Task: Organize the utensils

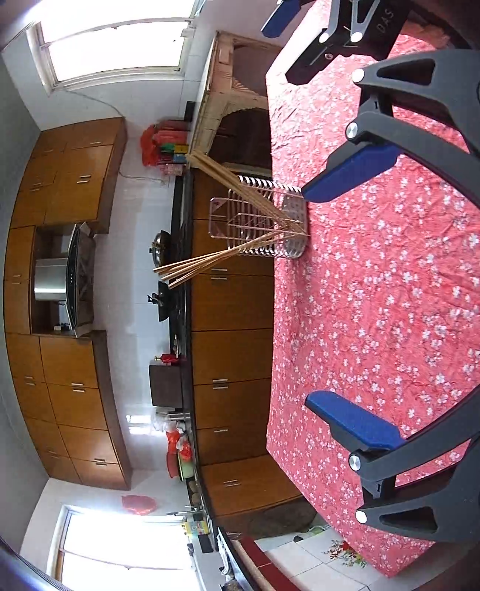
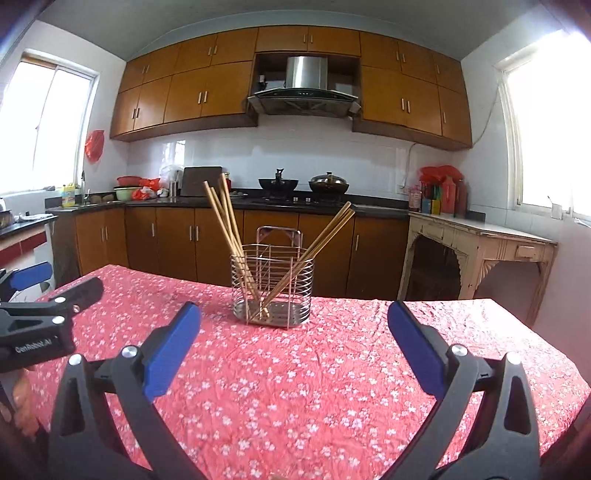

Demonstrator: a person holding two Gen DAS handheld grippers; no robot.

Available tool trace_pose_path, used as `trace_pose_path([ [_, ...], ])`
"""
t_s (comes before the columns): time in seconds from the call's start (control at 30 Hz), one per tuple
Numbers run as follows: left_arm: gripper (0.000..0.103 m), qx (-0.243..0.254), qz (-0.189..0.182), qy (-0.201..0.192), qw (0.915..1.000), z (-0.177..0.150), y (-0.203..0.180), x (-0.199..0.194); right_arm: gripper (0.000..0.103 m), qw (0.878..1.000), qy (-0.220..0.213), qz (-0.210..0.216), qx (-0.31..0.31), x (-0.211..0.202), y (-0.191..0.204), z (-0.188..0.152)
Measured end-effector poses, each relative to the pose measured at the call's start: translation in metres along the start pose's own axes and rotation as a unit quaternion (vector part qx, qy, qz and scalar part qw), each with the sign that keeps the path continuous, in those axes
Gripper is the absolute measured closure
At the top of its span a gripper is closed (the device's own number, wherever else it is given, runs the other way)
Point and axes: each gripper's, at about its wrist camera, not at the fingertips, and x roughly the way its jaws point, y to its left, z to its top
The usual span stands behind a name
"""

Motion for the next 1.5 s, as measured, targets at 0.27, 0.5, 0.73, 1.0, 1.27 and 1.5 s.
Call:
trace_pose_path([
  [0.27, 0.002, -0.006, 0.003, -0.002, 1.0, -0.013, 0.007, -0.01, 0.004, 1.0, -0.004, -0.007, 0.011, -0.008, -0.006, -0.007],
  [0.5, 0.002, -0.013, 0.002, -0.007, 0.9999, -0.017, 0.006, -0.017, 0.004, 1.0, -0.011, -0.005, 0.014, -0.012, -0.01, -0.008],
  [0.73, 0.002, -0.016, -0.003, -0.004, 0.9999, -0.016, 0.004, -0.016, 0.004, 1.0, -0.011, -0.004, 0.02, -0.013, -0.013, -0.011],
  [1.0, 0.002, -0.021, -0.006, -0.002, 0.9998, -0.015, 0.002, -0.015, 0.004, 1.0, -0.01, -0.002, 0.023, -0.013, -0.014, -0.011],
  [1.27, 0.002, -0.022, -0.008, -0.002, 0.9997, -0.013, 0.001, -0.014, 0.004, 1.0, -0.009, -0.001, 0.026, -0.012, -0.015, -0.011],
  [1.5, 0.002, -0.021, -0.013, -0.002, 0.9997, -0.013, -0.002, -0.013, 0.004, 1.0, -0.007, 0.0, 0.028, -0.01, -0.016, -0.011],
])
